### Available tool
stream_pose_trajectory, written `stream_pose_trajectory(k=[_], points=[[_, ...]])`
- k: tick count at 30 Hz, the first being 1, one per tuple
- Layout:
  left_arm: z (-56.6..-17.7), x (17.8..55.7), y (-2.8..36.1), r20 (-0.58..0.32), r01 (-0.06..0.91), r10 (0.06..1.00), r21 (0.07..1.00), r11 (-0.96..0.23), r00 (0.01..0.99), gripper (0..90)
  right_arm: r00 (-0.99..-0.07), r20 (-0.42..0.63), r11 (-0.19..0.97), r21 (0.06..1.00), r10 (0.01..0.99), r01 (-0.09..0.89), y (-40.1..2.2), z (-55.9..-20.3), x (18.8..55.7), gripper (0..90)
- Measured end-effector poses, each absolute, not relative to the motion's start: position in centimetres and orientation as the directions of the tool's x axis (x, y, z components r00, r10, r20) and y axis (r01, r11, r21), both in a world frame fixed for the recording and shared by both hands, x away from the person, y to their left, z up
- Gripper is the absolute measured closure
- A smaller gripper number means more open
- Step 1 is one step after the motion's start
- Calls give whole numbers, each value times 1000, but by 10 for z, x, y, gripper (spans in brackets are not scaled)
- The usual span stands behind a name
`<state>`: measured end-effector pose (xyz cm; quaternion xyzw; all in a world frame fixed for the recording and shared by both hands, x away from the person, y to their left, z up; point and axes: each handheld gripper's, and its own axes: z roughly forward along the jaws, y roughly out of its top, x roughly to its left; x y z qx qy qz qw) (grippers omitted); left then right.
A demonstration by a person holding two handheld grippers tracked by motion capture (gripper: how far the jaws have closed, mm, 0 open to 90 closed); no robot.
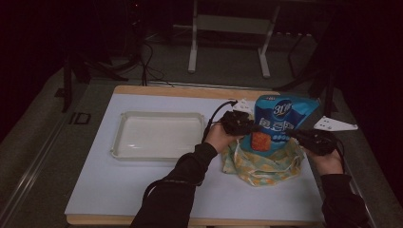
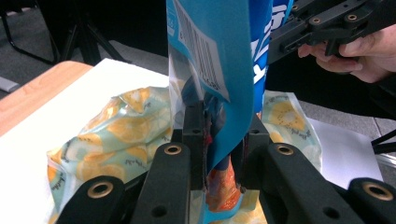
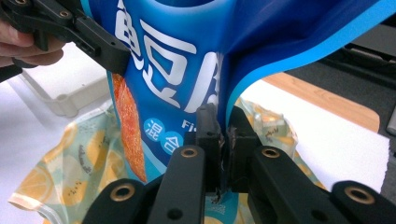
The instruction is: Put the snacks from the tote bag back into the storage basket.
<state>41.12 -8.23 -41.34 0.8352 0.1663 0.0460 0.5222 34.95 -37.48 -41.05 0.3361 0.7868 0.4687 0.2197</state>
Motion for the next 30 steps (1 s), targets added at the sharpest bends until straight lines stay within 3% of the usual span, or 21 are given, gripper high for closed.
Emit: stream_pose_trajectory(k=[30], points=[[-347,404,-38,-54,193,362,913,-359,930,799,-696,-121,369,903,708,220,-335,-342,352,886]])
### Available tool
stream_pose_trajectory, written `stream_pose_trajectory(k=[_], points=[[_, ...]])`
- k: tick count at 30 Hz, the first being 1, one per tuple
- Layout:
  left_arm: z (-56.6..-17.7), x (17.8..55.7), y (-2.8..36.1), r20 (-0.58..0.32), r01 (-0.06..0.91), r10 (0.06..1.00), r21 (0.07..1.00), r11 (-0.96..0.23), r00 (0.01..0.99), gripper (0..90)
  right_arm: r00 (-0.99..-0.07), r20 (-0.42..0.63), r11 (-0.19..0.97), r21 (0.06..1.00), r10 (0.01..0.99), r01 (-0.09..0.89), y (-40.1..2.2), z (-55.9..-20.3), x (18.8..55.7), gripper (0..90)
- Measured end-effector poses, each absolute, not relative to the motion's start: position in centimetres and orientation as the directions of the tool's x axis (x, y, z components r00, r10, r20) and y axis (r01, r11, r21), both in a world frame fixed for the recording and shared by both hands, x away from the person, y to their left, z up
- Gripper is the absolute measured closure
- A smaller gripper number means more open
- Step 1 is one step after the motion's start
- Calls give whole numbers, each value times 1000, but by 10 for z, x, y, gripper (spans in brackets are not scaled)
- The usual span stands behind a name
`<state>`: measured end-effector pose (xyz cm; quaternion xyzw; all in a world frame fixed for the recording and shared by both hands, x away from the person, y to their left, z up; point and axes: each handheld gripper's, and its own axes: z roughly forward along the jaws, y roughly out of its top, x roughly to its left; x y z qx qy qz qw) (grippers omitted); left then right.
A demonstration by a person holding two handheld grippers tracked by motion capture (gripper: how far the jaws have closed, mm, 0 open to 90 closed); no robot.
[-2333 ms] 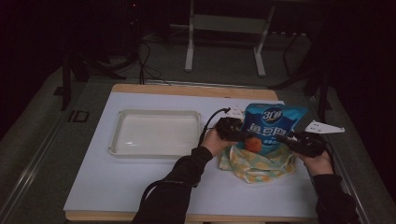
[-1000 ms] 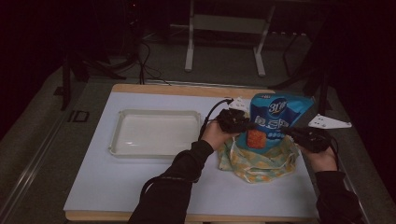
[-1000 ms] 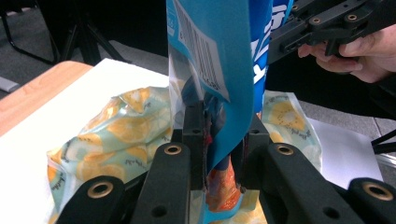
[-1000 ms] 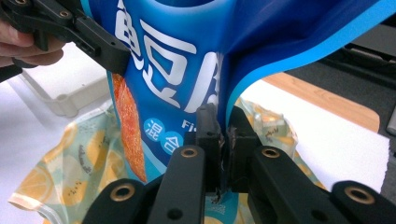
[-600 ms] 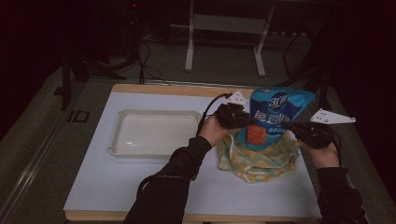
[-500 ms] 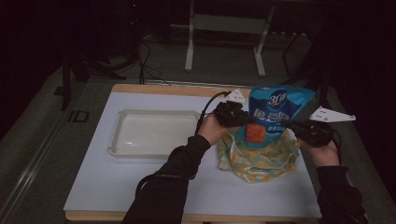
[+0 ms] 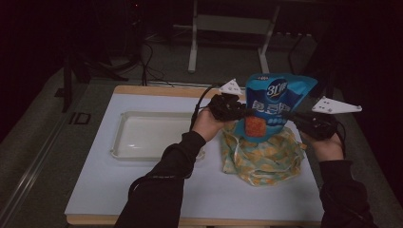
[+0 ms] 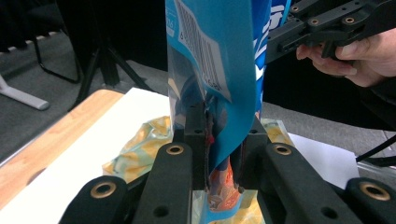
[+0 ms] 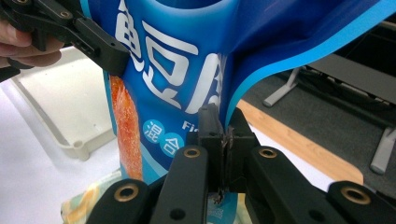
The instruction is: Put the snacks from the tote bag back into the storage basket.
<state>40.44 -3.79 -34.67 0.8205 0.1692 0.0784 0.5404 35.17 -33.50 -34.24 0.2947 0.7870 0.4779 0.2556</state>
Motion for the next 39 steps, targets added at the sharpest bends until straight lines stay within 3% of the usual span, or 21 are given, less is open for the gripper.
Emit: stream_pose_trajectory(k=[16,39], points=[[-327,395,5,-36,187,407,922,-339,913,799,-714,-156,387,905,683,173,-294,-317,356,885],[-343,386,102,-64,253,494,911,-327,867,805,-792,-144,430,889,594,161,-199,-330,376,886]])
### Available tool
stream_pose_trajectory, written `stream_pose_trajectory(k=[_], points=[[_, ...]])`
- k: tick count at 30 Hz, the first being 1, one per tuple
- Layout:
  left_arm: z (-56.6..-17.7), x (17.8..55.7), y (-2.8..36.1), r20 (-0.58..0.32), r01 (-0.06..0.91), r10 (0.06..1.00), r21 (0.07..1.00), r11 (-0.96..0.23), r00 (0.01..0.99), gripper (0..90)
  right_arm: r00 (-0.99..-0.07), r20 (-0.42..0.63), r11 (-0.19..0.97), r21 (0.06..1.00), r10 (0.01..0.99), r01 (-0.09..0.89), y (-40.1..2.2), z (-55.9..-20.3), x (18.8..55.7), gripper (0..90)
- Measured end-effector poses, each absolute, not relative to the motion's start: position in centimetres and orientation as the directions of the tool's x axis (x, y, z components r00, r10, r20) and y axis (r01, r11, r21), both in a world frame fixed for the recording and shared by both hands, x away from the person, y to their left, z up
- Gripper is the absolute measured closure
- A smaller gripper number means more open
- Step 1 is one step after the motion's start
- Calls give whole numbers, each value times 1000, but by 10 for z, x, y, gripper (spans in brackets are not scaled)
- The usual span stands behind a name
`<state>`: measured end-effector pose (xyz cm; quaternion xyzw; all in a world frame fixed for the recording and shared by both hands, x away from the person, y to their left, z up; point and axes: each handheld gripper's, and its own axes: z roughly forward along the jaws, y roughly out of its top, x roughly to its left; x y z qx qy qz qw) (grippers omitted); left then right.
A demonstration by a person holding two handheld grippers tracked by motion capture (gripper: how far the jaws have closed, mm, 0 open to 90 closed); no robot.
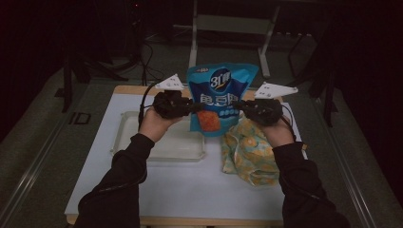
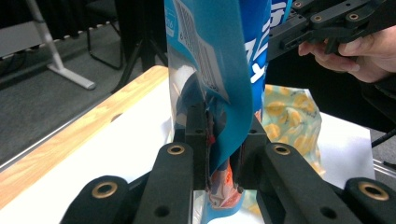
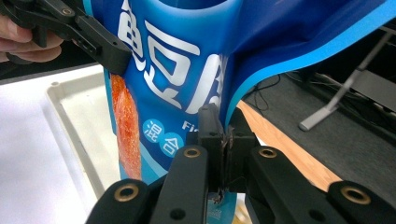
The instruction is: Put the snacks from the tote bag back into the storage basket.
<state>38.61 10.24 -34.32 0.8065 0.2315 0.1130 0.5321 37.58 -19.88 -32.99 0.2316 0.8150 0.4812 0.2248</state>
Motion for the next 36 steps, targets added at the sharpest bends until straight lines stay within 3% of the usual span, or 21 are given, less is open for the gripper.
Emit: stream_pose_trajectory(k=[21,36], points=[[-356,362,197,-77,311,583,897,-313,809,807,-852,-157,477,871,499,119,-101,-340,381,887],[-375,359,234,-65,303,598,902,-307,799,807,-861,-160,485,867,483,111,-59,-354,380,888]])
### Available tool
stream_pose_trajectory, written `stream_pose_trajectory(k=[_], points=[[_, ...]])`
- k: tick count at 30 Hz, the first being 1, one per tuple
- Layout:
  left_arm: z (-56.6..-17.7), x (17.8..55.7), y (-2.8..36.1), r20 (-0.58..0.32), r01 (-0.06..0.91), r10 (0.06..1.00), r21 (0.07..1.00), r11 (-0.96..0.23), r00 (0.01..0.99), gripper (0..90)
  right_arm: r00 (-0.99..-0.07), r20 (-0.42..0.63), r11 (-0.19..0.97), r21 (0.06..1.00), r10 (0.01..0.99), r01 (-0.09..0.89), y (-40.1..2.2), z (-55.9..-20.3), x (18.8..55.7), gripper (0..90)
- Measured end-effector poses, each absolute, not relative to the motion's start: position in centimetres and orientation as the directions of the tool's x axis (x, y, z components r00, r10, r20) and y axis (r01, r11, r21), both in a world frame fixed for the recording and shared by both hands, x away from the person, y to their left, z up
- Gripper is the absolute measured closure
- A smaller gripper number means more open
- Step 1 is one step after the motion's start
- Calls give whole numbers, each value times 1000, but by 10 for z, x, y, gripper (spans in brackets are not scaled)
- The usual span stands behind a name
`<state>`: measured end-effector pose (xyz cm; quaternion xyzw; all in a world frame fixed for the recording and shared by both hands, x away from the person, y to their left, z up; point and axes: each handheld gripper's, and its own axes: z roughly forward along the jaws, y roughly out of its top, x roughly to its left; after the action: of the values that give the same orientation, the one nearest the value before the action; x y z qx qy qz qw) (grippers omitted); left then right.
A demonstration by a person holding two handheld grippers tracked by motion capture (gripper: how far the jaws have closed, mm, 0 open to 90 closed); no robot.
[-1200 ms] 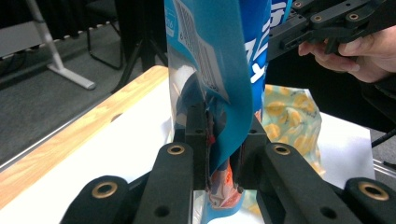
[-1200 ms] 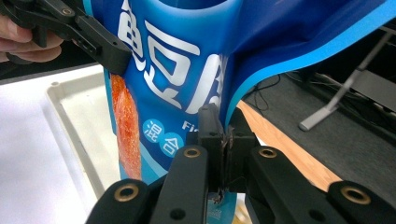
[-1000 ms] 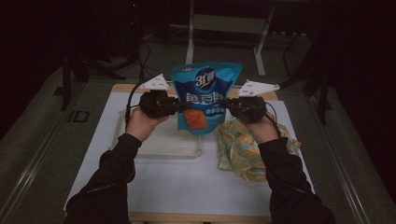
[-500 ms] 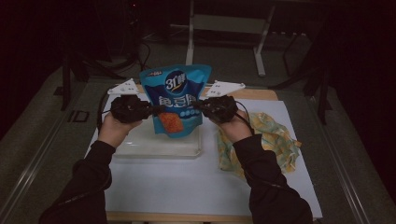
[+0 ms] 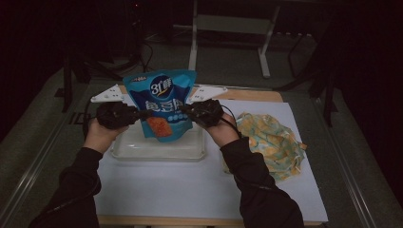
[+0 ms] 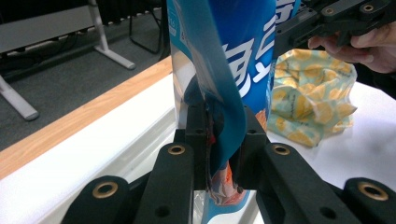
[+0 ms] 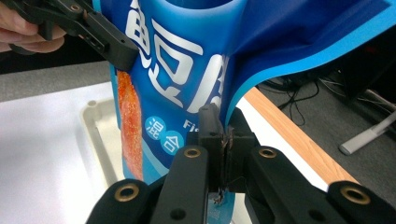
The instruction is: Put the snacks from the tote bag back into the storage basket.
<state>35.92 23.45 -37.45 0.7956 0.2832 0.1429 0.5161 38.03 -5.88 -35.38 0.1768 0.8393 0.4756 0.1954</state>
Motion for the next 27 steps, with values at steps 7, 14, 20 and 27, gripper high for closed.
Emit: stream_pose_trajectory(k=[7,14,20,27], points=[[-395,370,240,-62,314,595,891,-329,801,808,-851,-146,486,863,504,140,-51,-375,385,889],[-415,379,242,-72,334,597,880,-339,799,808,-838,-140,492,854,528,167,-45,-395,389,890],[-429,384,246,-67,333,597,877,-348,800,807,-832,-122,485,854,541,190,-40,-413,393,890],[-448,388,252,-48,306,586,885,-350,809,804,-827,-117,486,850,551,204,-34,-429,395,890]])
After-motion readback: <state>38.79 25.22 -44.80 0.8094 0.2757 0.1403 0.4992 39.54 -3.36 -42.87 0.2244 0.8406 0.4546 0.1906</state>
